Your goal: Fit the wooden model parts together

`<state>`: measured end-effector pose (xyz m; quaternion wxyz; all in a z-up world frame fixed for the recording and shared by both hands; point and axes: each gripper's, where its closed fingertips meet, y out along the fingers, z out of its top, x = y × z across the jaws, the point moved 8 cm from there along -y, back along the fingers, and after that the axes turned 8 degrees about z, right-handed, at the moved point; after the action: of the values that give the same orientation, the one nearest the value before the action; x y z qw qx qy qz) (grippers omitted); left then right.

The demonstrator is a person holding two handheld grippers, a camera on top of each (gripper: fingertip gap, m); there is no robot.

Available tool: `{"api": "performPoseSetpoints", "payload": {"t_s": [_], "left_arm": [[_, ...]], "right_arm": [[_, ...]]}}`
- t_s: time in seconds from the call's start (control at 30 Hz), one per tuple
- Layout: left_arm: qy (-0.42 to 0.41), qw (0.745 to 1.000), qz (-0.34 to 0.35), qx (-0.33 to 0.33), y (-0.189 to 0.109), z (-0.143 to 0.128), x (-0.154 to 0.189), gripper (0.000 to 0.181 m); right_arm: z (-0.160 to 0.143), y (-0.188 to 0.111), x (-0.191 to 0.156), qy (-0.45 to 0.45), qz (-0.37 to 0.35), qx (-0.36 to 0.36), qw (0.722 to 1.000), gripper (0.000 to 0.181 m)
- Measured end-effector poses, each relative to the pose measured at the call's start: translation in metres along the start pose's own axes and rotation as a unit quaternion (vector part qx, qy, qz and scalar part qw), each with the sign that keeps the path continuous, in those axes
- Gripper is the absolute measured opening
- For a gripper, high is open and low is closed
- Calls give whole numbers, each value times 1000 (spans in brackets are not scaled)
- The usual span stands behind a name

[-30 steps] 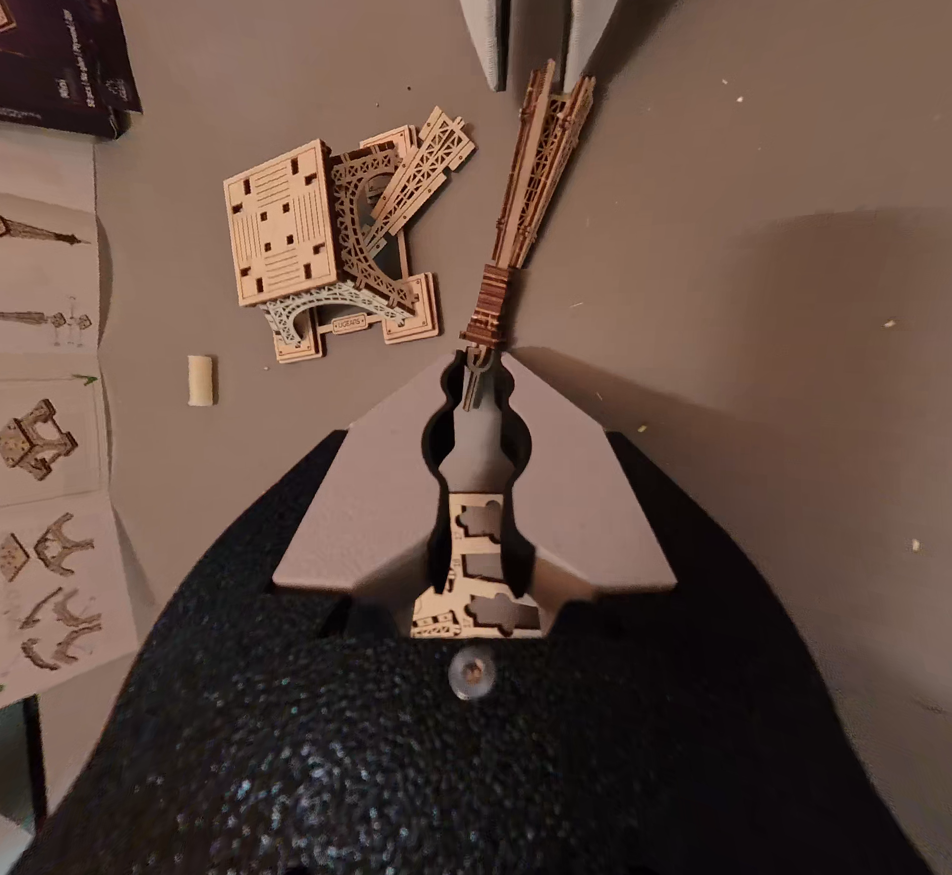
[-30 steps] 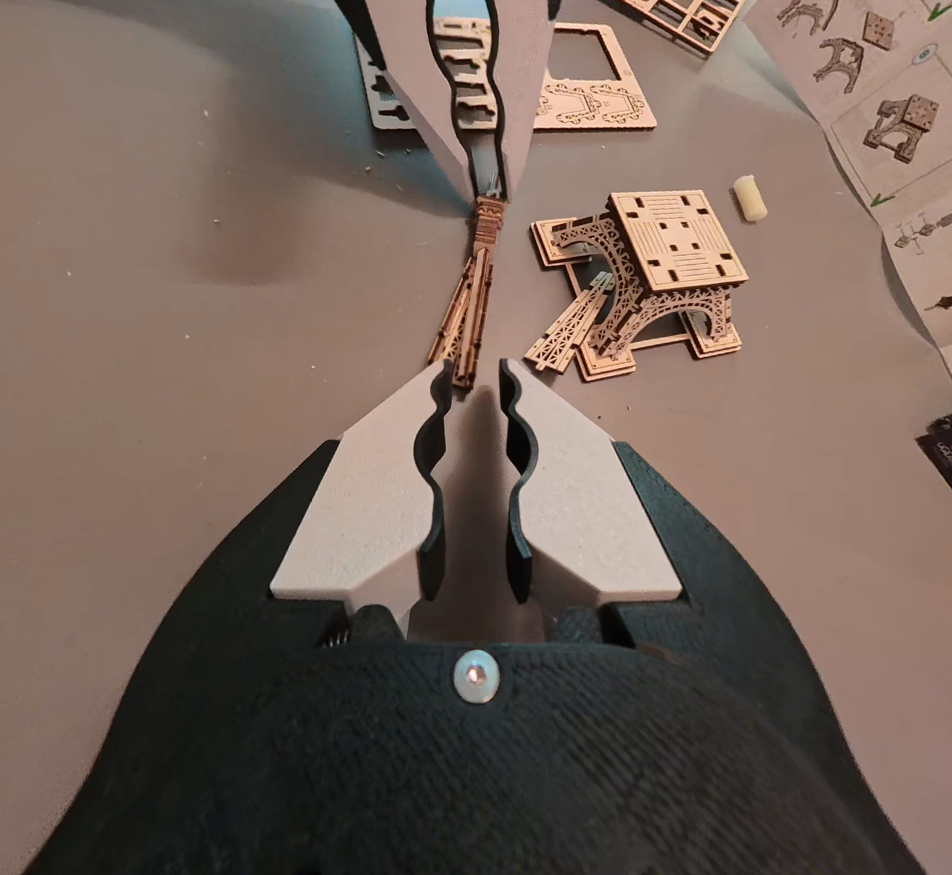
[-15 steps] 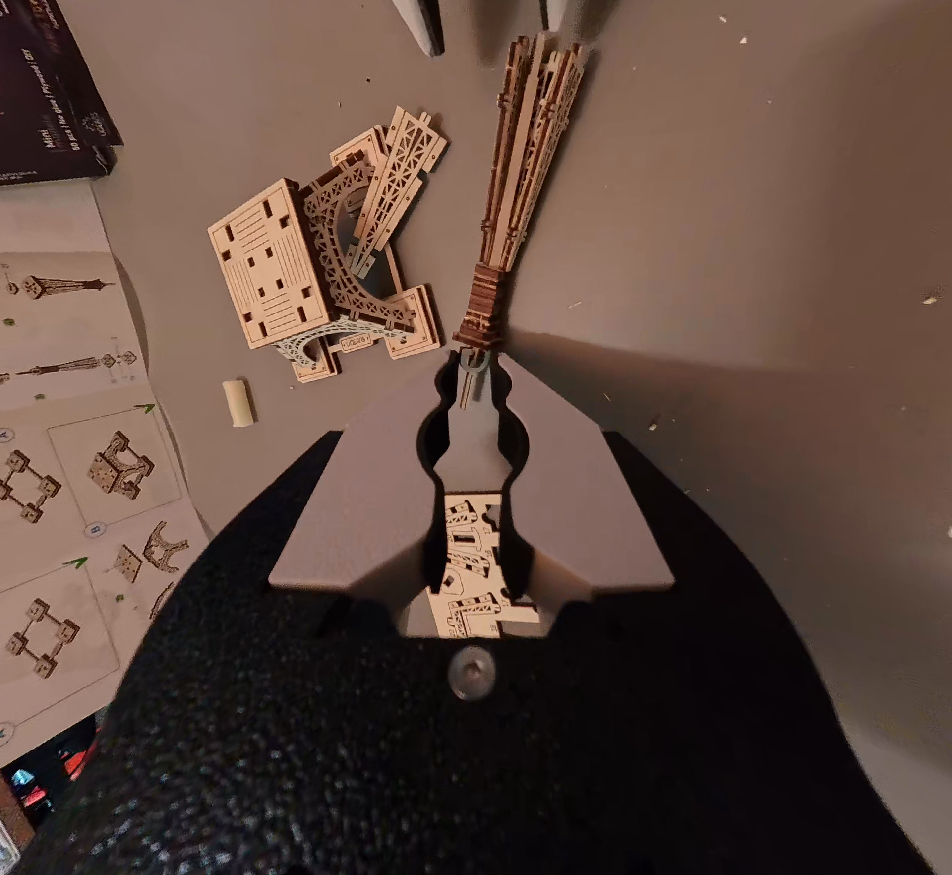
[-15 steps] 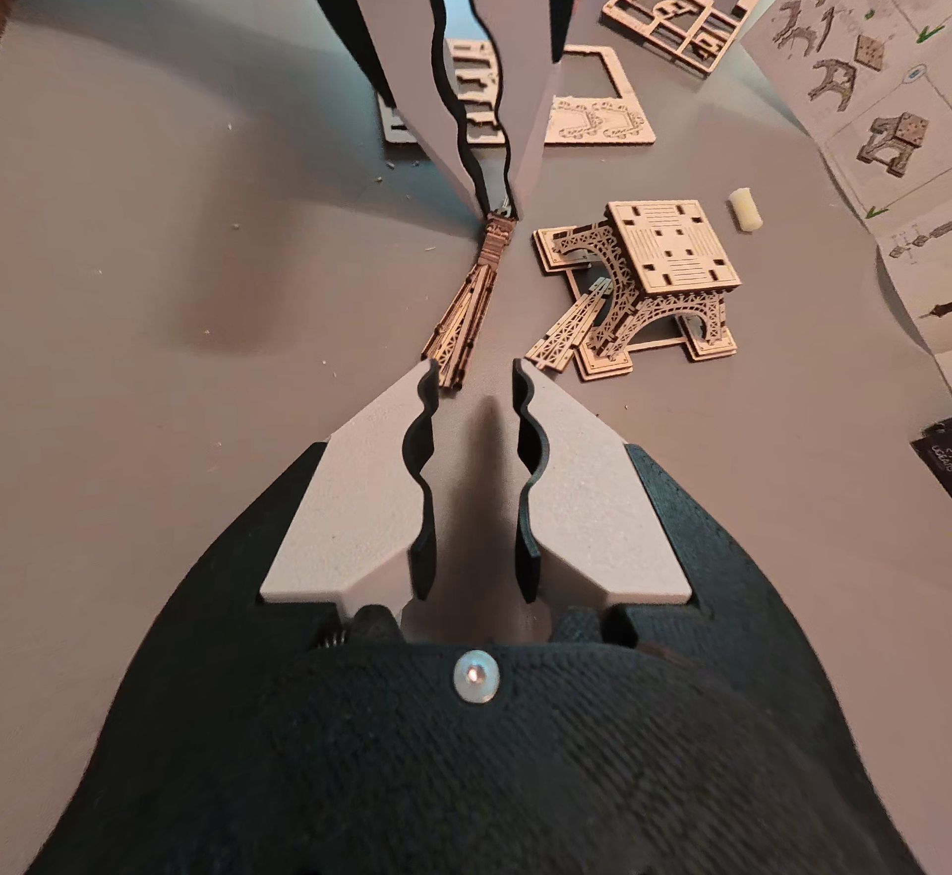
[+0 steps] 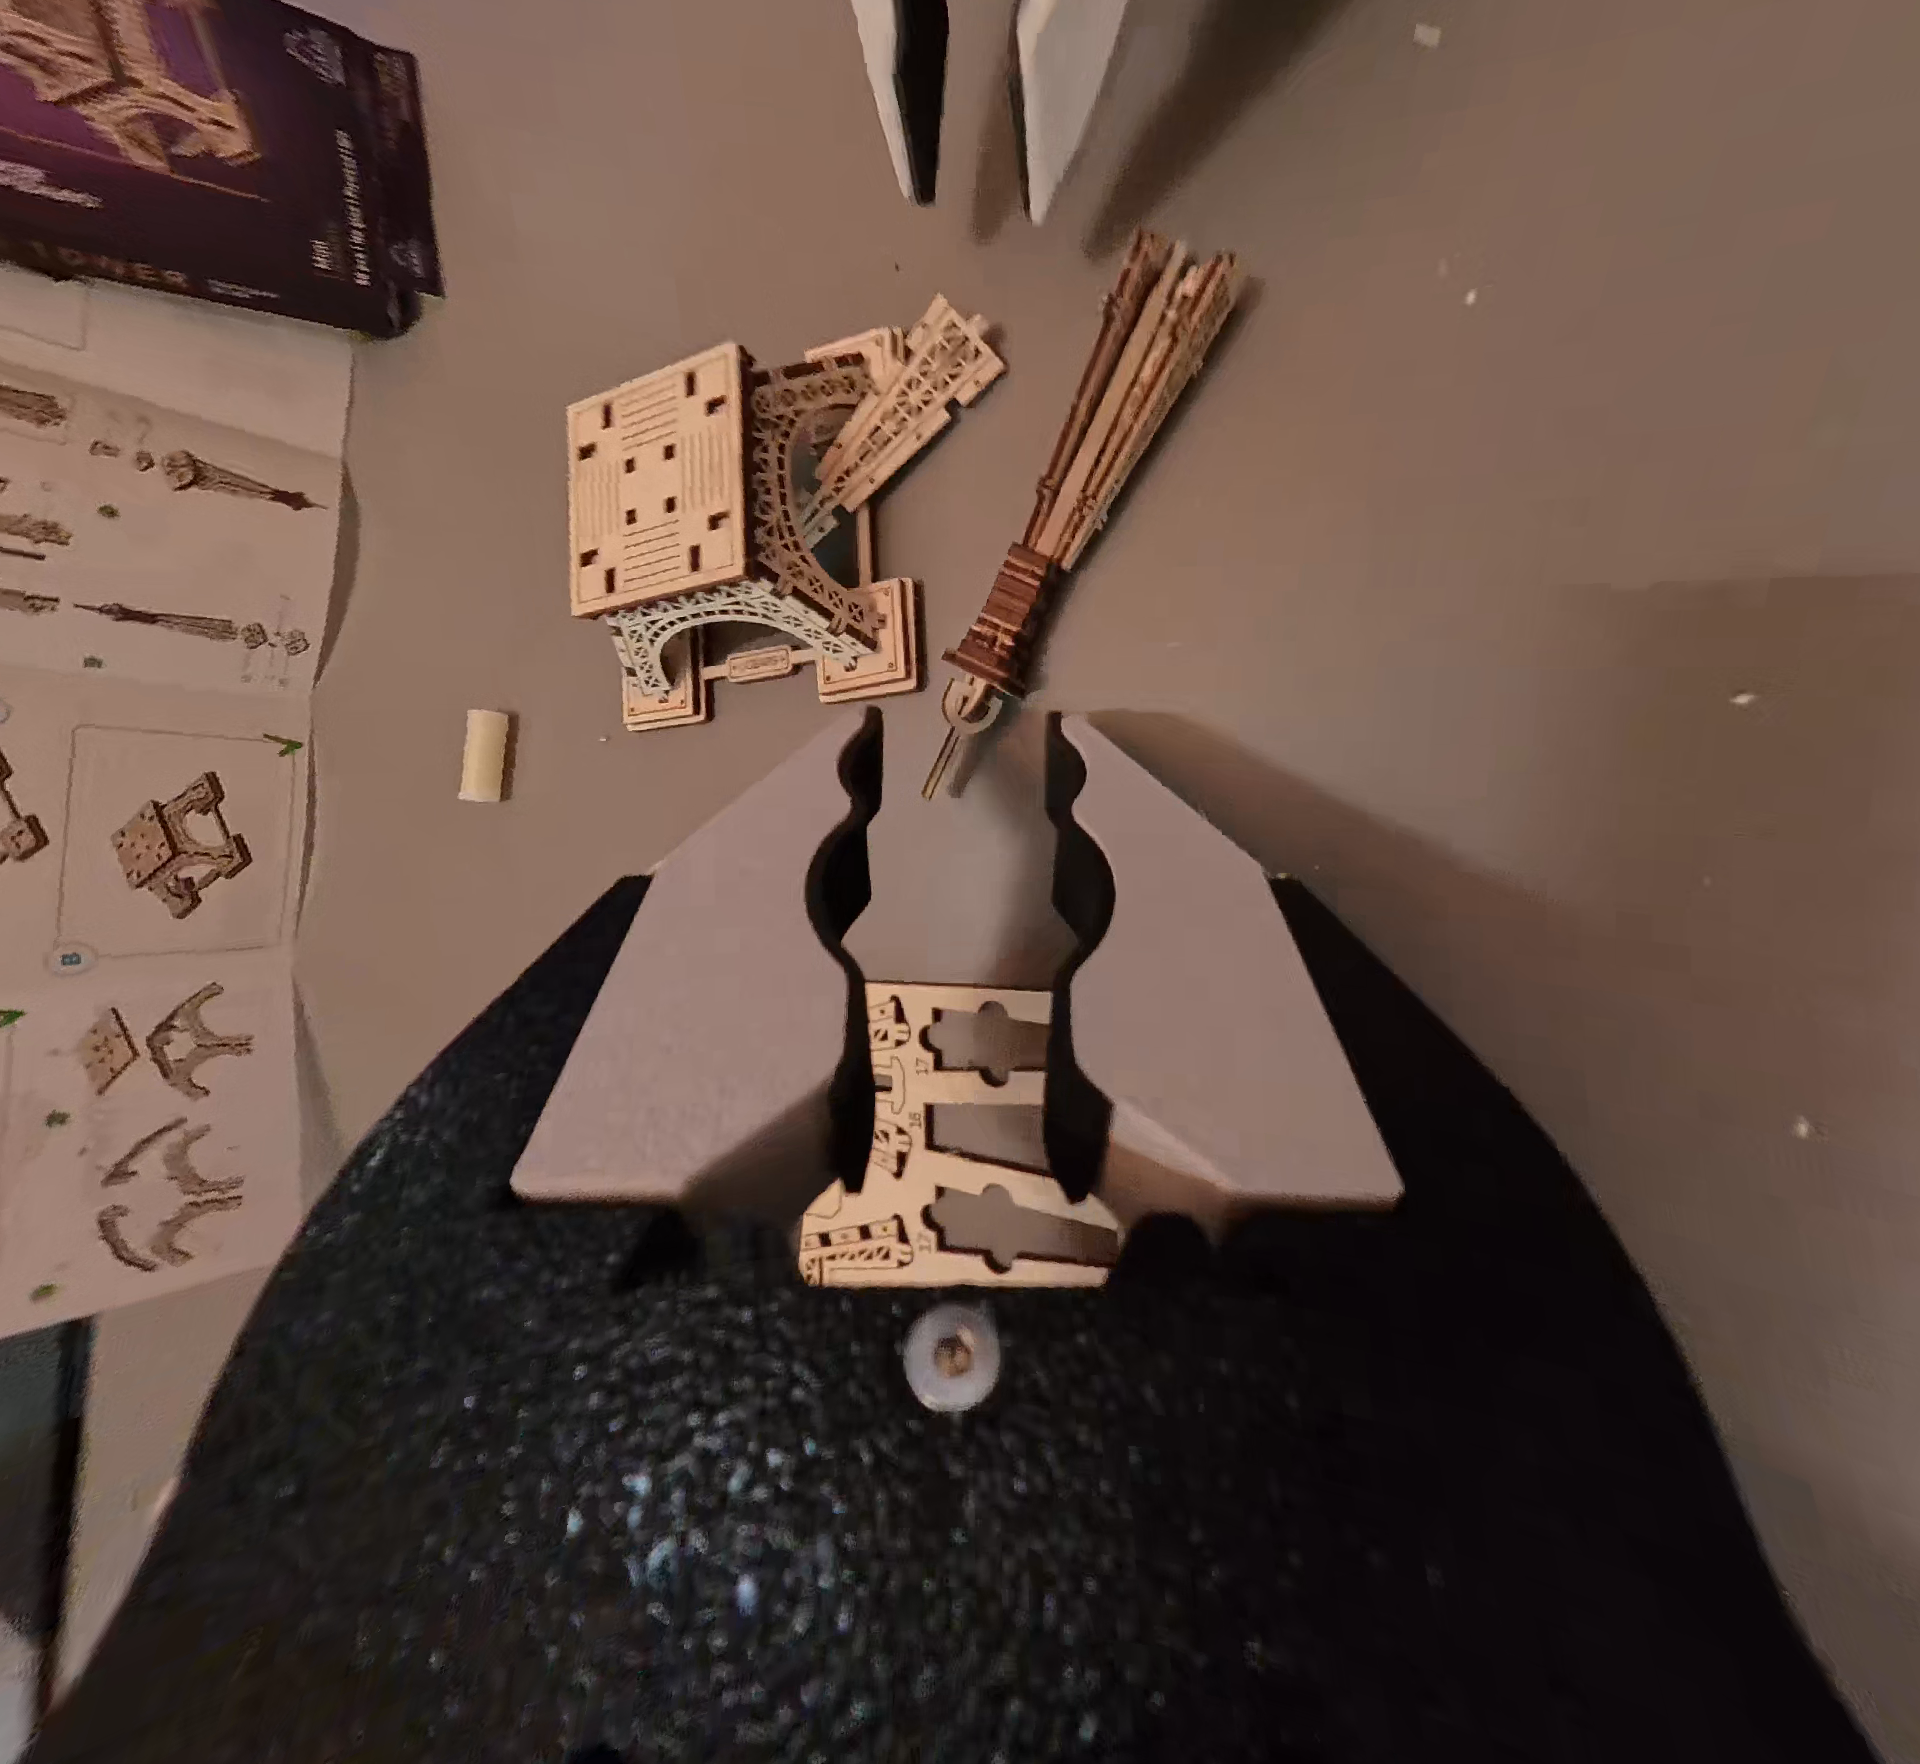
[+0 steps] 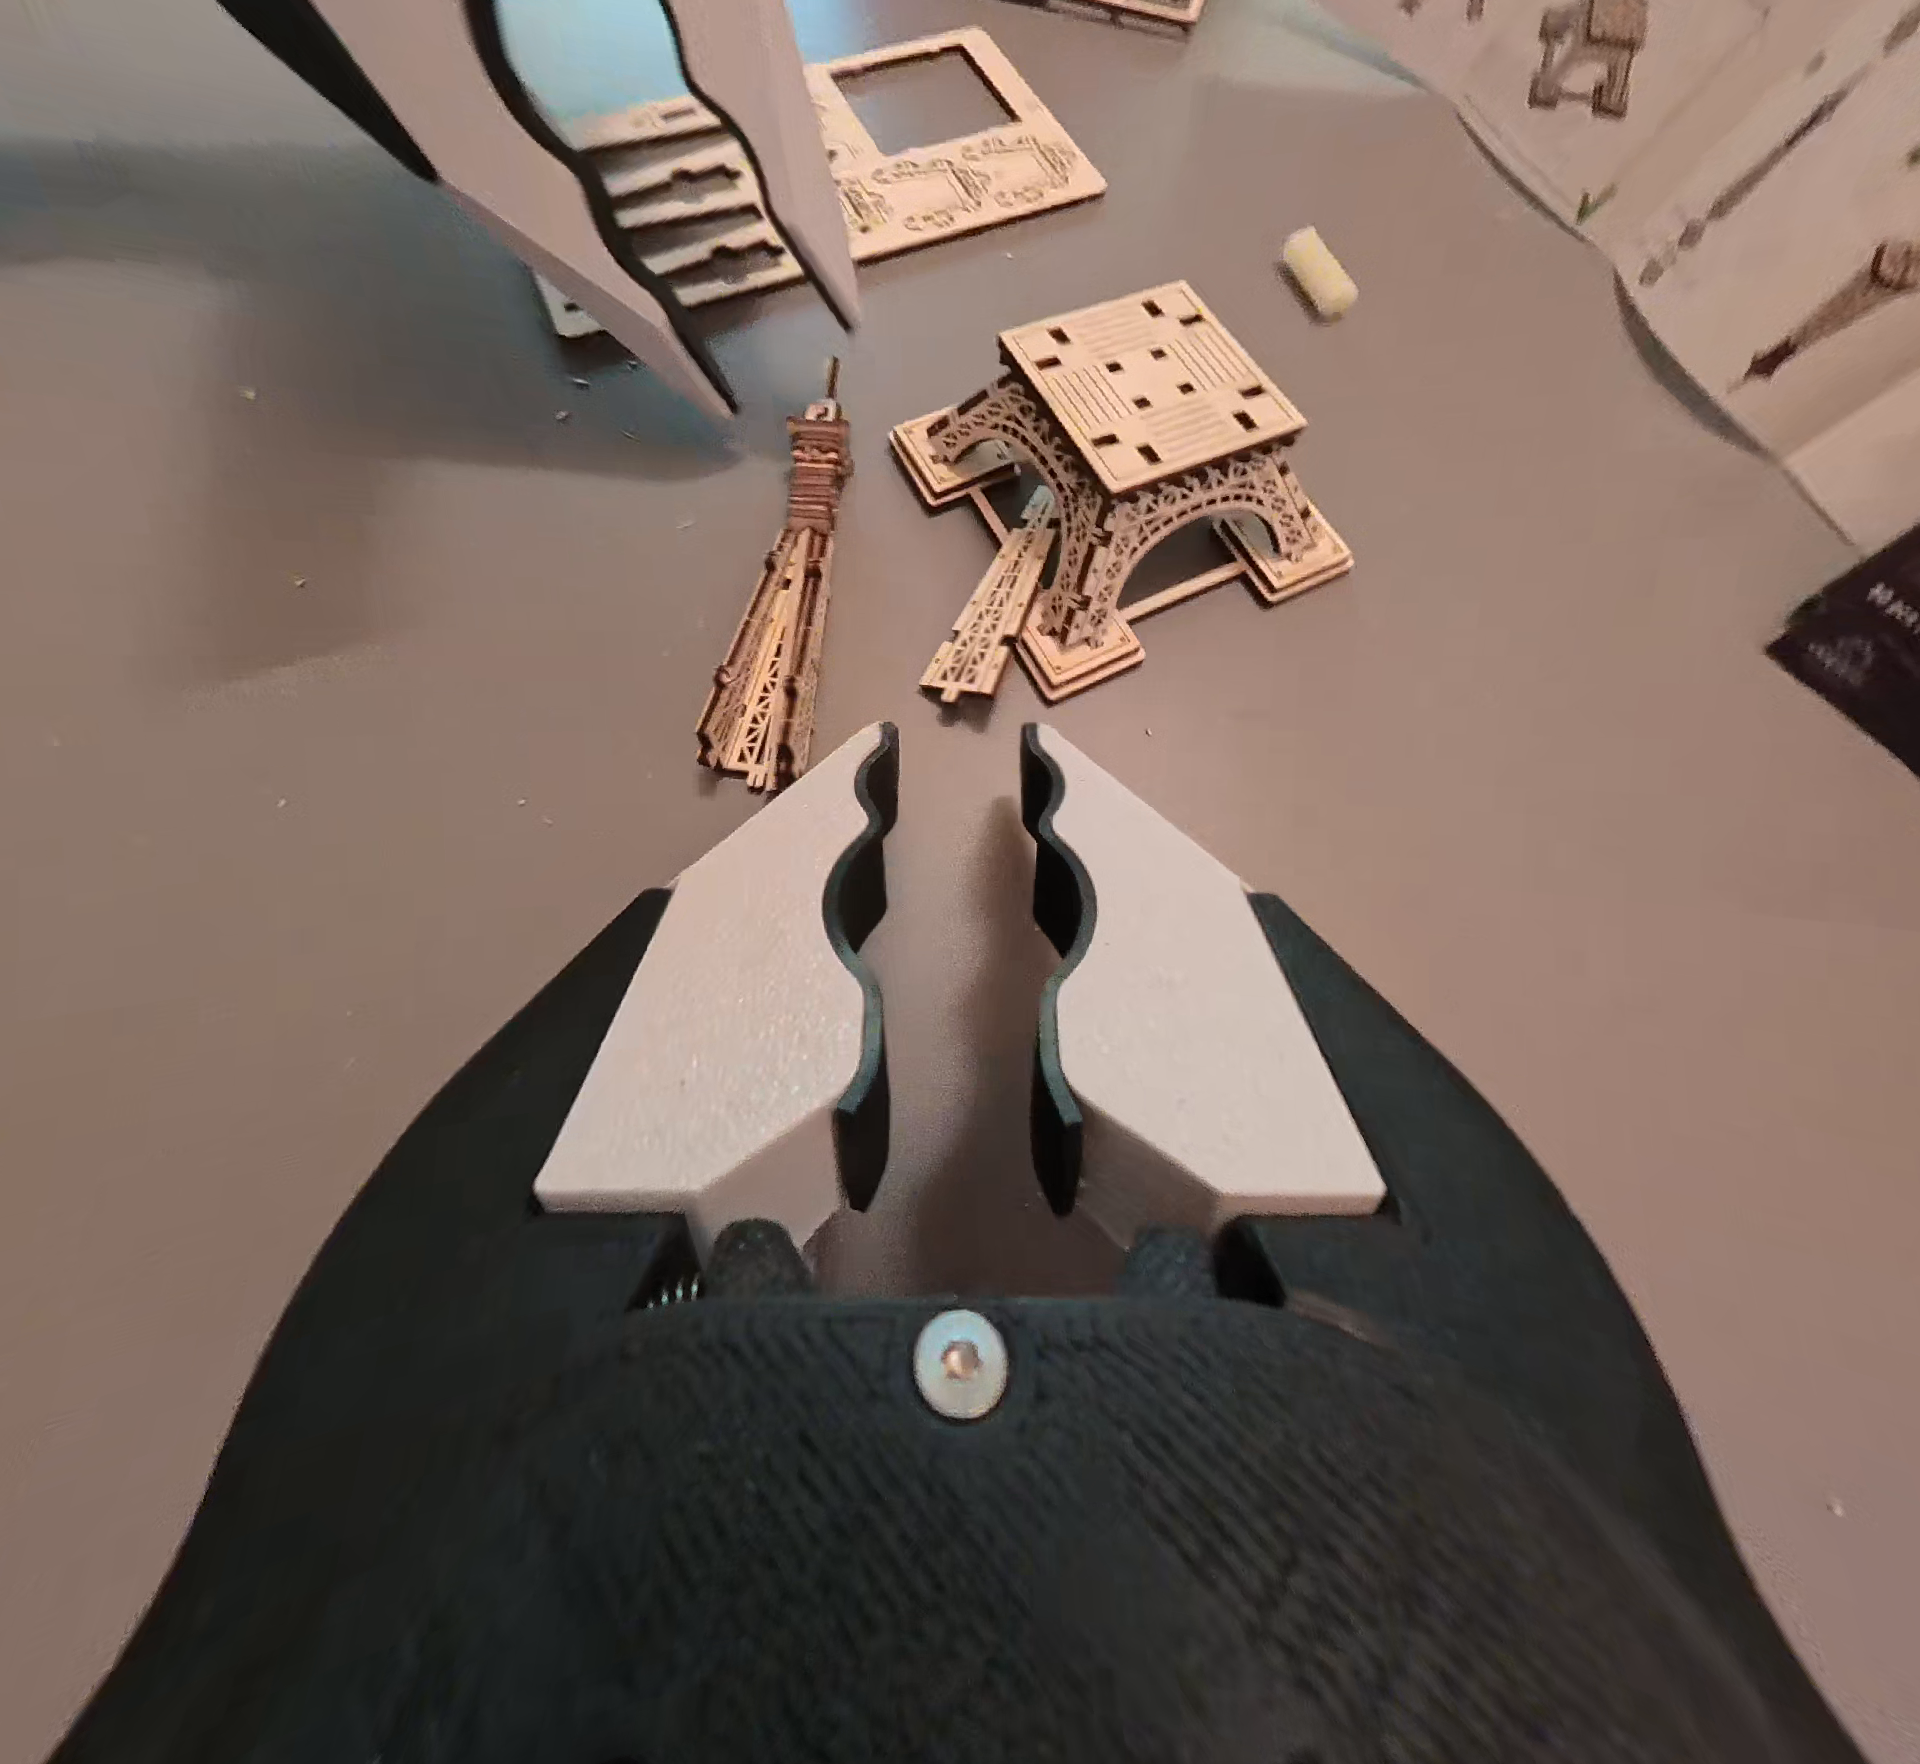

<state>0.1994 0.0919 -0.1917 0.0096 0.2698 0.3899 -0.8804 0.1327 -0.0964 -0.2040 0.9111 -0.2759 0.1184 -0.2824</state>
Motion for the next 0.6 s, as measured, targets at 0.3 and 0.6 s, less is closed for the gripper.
{"api": "performPoseSetpoints", "payload": {"t_s": [0.3,0.6], "left_arm": [[-158,975,111,109,-20,-15,-18,28],[-141,979,106,101,-17,-17,-5,25]], "right_arm": [[4,17,6,74,-31,-27,996,28],[8,28,5,95,-28,-37,994,13]]}}
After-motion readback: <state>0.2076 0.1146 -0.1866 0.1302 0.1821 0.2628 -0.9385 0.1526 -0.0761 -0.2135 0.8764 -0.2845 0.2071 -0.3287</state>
